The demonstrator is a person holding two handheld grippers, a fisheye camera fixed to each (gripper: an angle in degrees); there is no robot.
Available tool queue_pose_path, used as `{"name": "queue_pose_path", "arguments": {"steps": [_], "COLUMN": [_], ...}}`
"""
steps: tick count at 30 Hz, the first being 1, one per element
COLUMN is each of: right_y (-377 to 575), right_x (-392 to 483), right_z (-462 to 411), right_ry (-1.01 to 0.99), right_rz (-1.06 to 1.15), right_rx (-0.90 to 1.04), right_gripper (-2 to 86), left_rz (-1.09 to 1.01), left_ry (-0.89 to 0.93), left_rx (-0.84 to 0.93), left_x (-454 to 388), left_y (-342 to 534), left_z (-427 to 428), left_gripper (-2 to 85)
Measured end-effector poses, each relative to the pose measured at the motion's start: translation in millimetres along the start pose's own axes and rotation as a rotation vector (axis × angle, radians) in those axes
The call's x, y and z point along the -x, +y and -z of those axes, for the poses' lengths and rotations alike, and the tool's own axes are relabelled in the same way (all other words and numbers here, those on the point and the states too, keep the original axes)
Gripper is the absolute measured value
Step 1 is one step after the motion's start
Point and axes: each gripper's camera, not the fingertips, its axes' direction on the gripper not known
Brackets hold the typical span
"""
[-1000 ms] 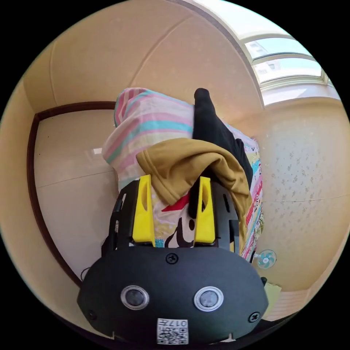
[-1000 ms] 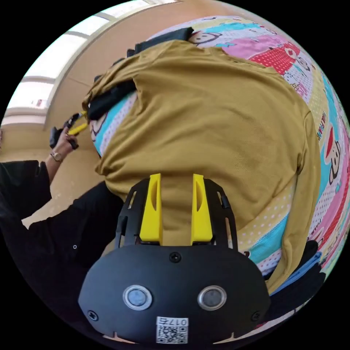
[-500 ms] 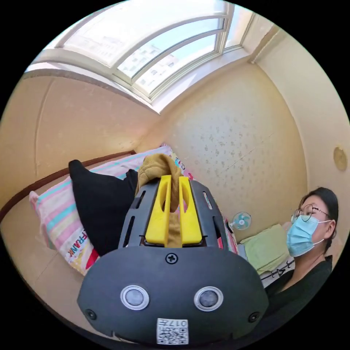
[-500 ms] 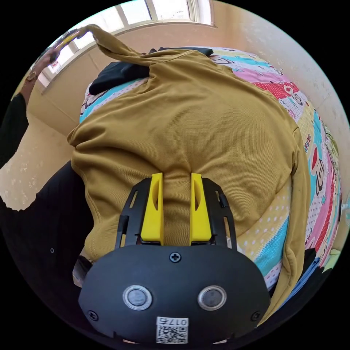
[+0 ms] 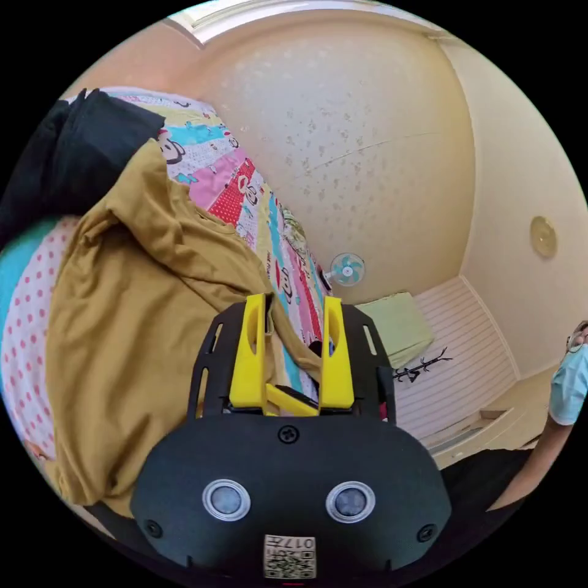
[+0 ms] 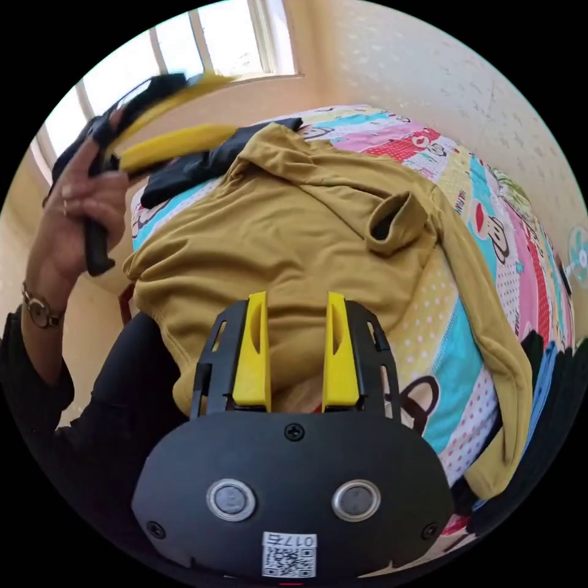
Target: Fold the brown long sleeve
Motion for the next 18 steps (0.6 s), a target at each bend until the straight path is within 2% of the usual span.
{"name": "queue_pose_path", "arguments": {"steps": [1,3,5,6,8,9,11,13,16,18], "right_y": [7,34,54,61,53,42,32,32,54,85], "right_x": [-7,-35,-44,-42,-31,-22,-19,-31,-54,-59], "right_z": [6,8,2,6,9,11,22,49,124,174], "right_ry": [-0.01,-0.23,-0.374,-0.354,-0.289,-0.255,-0.253,-0.304,-0.4,-0.408], "right_rz": [-0.039,-0.181,-0.265,-0.283,-0.251,-0.179,-0.102,-0.104,-0.108,-0.038], "right_rx": [0.007,0.09,0.075,0.035,0.081,0.149,0.19,0.164,0.082,0.095], "right_gripper": [14.1,15.8,16.5,15.7,13.5,10.8,6.6,5.2,4.4,4.6], "left_rz": [-0.039,-0.023,0.016,0.042,0.078,0.025,-0.026,0.023,0.013,-0.021], "left_ry": [-0.177,-0.4,-0.512,-0.524,-0.461,-0.506,-0.522,-0.431,-0.212,-0.144], "left_rx": [-0.005,0.004,0.028,0.086,0.279,0.25,0.313,0.448,0.463,0.546], "left_x": [9,33,68,96,134,131,118,112,91,77], "left_y": [21,48,70,82,96,104,106,104,111,128], "left_z": [32,68,84,78,44,38,28,28,71,88], "left_gripper": [14.1,15.5,16.8,17.2,16.1,14.5,9.6,5.9,5.0,5.0]}}
